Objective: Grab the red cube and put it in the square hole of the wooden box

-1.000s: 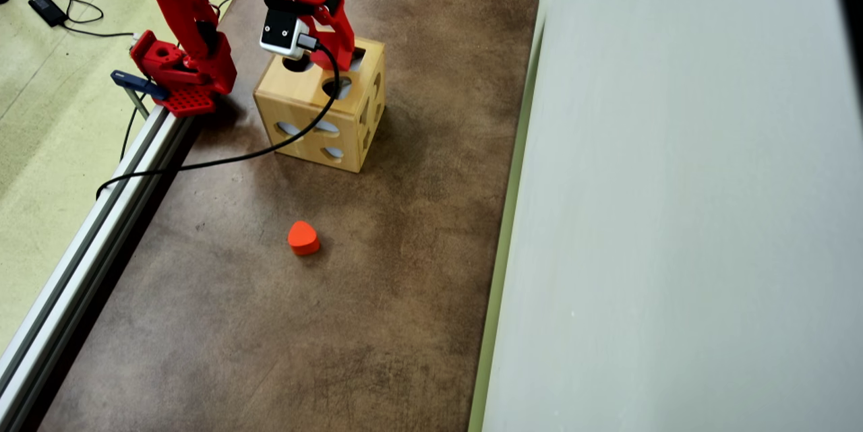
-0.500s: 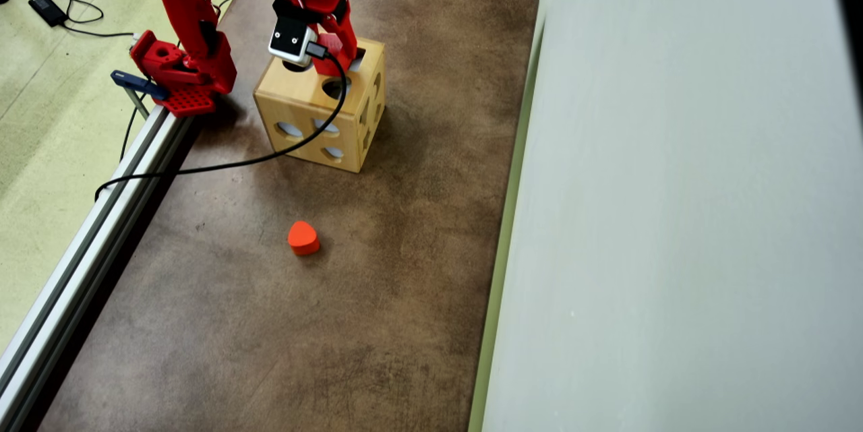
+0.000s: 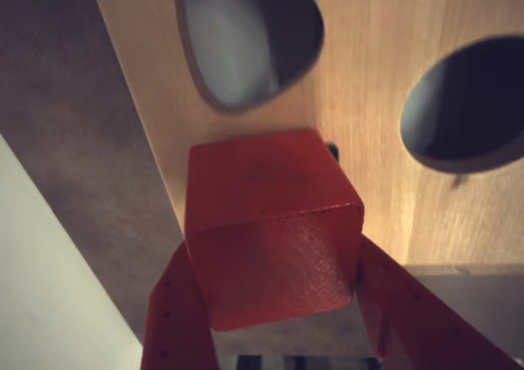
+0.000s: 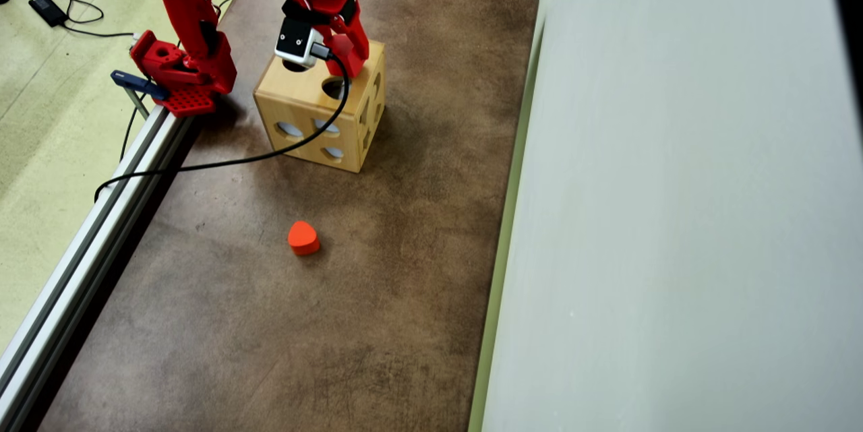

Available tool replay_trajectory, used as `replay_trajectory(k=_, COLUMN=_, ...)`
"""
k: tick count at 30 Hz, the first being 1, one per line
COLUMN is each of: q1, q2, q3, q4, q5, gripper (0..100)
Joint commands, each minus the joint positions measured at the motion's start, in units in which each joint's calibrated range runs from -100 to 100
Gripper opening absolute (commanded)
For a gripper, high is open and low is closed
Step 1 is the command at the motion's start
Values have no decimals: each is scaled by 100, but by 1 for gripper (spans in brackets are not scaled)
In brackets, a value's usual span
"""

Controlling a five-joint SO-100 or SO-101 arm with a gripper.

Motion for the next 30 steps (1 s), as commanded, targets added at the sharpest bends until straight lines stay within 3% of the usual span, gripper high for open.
replay_trajectory(k=1, q1=-320, q2=4, q3=-96, q4=28, q5=-230, gripper=3)
replay_trajectory(k=30, q1=-395, q2=4, q3=-61, q4=-52, q5=-249, gripper=3)
